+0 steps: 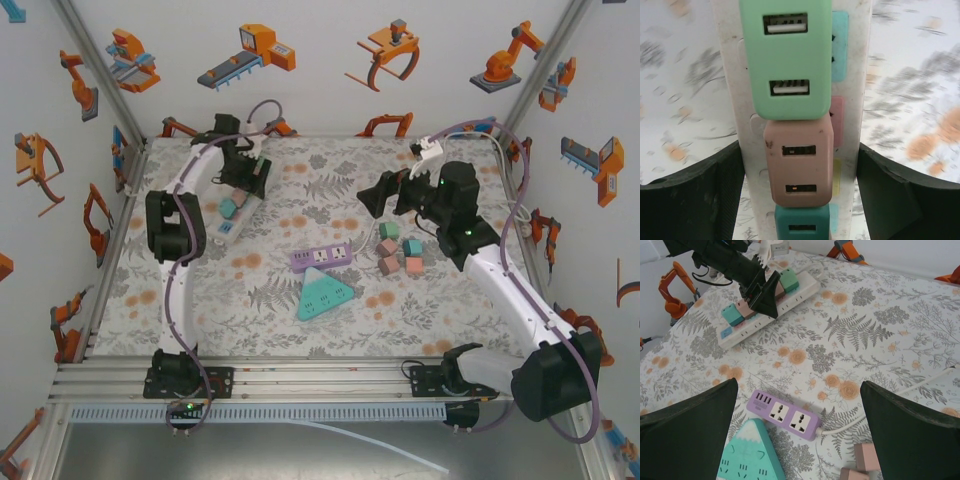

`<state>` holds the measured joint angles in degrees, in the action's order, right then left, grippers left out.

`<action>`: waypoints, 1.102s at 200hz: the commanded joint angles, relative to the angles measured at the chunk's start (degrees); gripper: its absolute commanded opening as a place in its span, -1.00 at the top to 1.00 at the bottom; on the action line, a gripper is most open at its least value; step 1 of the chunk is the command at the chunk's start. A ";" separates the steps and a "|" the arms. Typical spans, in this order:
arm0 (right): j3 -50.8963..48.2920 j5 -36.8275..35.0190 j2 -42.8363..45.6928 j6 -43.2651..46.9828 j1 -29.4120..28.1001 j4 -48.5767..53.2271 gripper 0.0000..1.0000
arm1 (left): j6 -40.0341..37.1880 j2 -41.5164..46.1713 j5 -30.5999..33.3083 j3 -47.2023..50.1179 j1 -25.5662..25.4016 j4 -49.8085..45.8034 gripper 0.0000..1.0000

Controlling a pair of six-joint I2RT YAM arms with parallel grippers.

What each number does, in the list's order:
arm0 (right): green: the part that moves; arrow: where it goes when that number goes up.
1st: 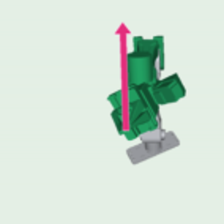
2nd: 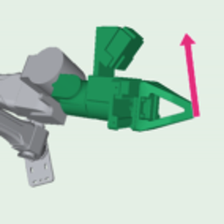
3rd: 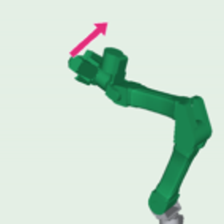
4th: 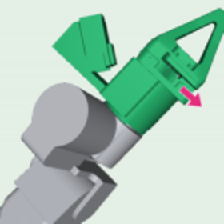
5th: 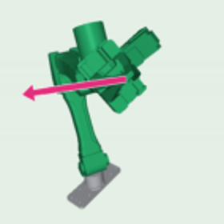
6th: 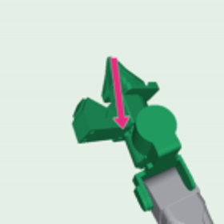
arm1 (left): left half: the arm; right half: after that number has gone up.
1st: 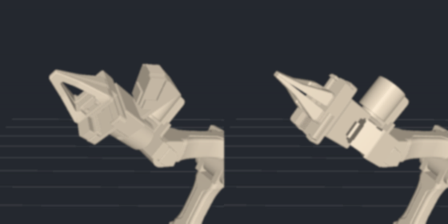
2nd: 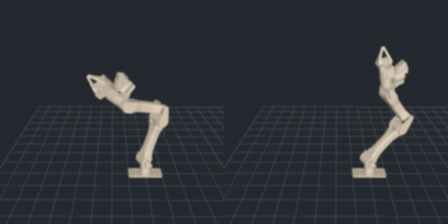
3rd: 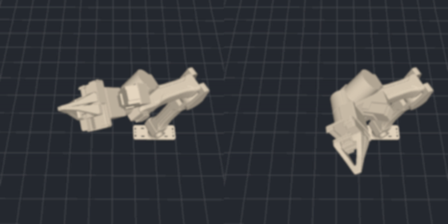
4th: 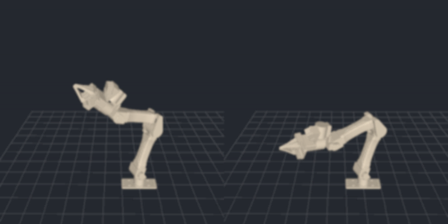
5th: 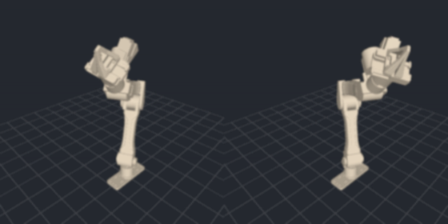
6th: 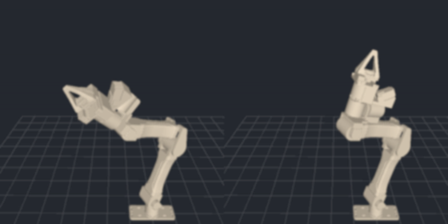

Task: Pull the plug off the socket

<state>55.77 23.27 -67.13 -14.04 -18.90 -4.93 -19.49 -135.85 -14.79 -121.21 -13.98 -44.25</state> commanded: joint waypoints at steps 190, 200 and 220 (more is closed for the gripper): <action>-2.95 -2.17 4.05 1.84 0.01 -2.69 -0.99 | -31.22 3.53 -1.80 9.02 -23.12 3.31 -0.06; -2.97 -2.18 3.95 1.85 0.06 -2.80 -0.99 | -30.96 3.81 -2.06 9.72 -23.27 3.78 -0.15; -2.86 -2.26 3.68 1.89 0.00 -2.89 -0.99 | -30.28 4.88 -2.35 10.87 -23.21 5.27 -0.41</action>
<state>53.19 21.56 -64.25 -12.78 -18.90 -4.95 -48.69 -133.67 -16.60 -112.22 -36.97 -41.19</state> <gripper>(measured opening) 0.992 0.737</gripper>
